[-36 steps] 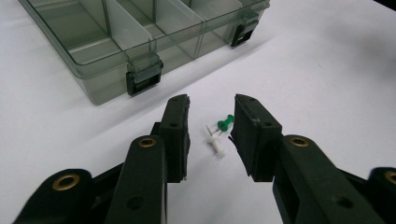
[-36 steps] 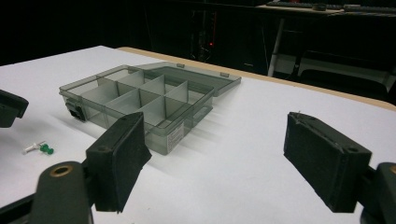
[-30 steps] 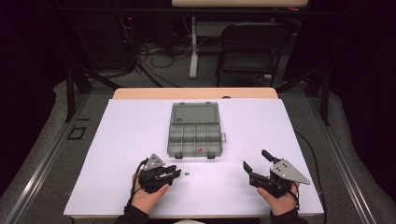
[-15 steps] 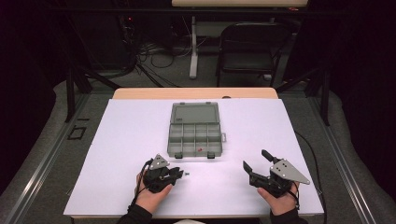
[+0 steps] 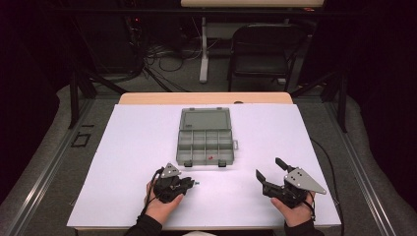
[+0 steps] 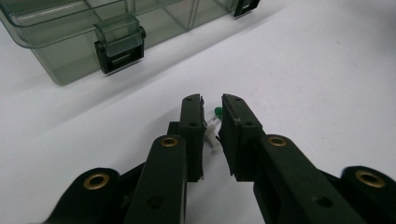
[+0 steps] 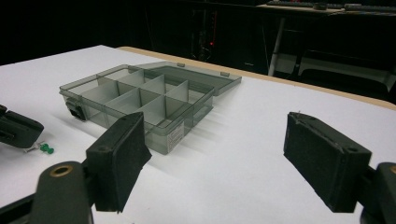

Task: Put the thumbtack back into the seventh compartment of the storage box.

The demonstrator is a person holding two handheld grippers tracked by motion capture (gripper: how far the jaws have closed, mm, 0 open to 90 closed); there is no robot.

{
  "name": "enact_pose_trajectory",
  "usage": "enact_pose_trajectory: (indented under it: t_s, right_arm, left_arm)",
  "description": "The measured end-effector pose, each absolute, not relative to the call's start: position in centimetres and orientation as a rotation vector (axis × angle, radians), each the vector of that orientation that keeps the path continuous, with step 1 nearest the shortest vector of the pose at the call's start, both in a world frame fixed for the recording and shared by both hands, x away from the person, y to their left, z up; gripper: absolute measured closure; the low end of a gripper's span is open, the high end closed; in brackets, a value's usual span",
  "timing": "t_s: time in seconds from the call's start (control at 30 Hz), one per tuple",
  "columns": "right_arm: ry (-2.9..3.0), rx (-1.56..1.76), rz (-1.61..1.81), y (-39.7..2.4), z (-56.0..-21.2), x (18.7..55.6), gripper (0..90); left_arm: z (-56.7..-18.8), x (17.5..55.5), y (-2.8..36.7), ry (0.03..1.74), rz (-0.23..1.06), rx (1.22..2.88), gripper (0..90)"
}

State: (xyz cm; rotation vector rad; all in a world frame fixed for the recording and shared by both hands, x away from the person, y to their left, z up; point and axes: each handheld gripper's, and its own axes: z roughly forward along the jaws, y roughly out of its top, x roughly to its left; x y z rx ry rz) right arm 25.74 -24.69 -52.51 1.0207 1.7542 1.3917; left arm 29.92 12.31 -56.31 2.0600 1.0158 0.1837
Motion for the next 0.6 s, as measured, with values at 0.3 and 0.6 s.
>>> enact_pose_trajectory:
  t_s: [0.3,0.6]
  right_arm:
    - [1.754,1.021,1.393,-24.72,-52.49,25.73,20.6]
    - [1.756,1.019,1.391,-24.68,-52.5,25.74,20.7]
  left_arm:
    - [-56.57,29.98,12.3,1.015,0.182,2.071,82.6]
    - [-56.61,30.12,12.34,1.033,0.161,2.058,82.7]
